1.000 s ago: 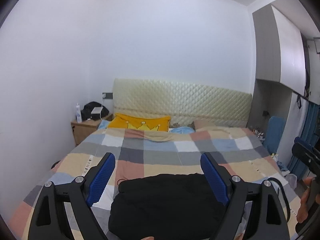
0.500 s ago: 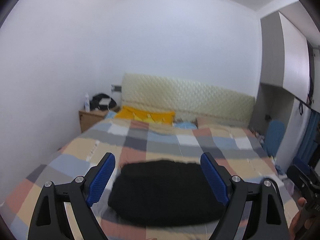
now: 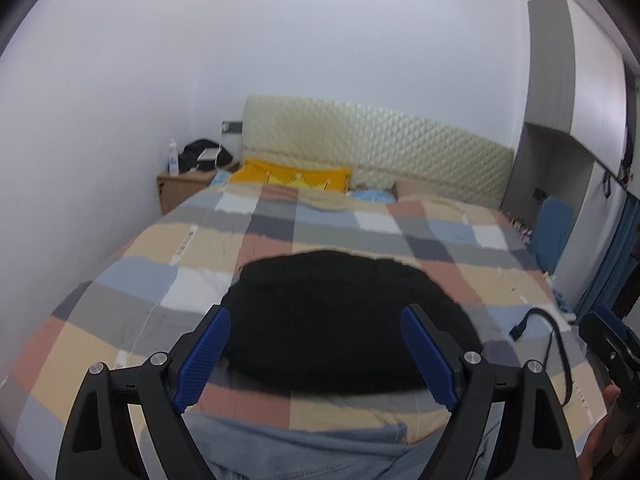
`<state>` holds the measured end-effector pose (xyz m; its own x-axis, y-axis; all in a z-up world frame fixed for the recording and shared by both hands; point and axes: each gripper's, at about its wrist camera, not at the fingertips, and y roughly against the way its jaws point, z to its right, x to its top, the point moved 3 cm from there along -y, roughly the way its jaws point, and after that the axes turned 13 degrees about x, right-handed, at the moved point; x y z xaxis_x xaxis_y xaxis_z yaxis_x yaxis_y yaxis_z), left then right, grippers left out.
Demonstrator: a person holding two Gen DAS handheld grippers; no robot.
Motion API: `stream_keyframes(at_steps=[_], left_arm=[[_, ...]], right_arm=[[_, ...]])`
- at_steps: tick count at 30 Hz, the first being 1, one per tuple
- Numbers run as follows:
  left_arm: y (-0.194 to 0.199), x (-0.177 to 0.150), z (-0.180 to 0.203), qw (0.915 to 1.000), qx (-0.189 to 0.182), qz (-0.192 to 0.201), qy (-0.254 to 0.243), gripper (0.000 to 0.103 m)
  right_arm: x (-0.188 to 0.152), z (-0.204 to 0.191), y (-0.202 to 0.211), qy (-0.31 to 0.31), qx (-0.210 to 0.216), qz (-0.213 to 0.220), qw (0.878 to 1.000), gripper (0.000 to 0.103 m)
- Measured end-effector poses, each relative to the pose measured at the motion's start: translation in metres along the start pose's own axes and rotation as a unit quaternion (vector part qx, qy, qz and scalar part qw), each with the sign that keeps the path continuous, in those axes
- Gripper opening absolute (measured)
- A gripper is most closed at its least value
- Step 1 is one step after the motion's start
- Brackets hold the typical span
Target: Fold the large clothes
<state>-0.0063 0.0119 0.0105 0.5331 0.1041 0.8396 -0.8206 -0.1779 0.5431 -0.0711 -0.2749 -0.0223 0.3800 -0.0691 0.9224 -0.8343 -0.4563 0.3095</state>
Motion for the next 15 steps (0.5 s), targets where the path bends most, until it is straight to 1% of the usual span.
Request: stream_keyframes(at_steps=[5,9,15], left_arm=[[-0.003,-0.007,-0.002,0.9997,0.017,-0.014,-0.008,0.087],[-0.003,-0.012,-0.004,0.9996,0.02,-0.019,-0.009,0.087],[-0.008,-0.016,-0.006,0.9994,0.018,-0.029,-0.004,0.087]], right_arm=[[-0.013,0.005,-0.009,-0.007,-0.011,-0.029,0.999,0.103],[-0.018,0.006,-0.012,0.003,-0.024,-0.037,0.999,0.103],[-0.023,0.006,-0.017,0.005,-0.031,-0.048,0.998,0.103]])
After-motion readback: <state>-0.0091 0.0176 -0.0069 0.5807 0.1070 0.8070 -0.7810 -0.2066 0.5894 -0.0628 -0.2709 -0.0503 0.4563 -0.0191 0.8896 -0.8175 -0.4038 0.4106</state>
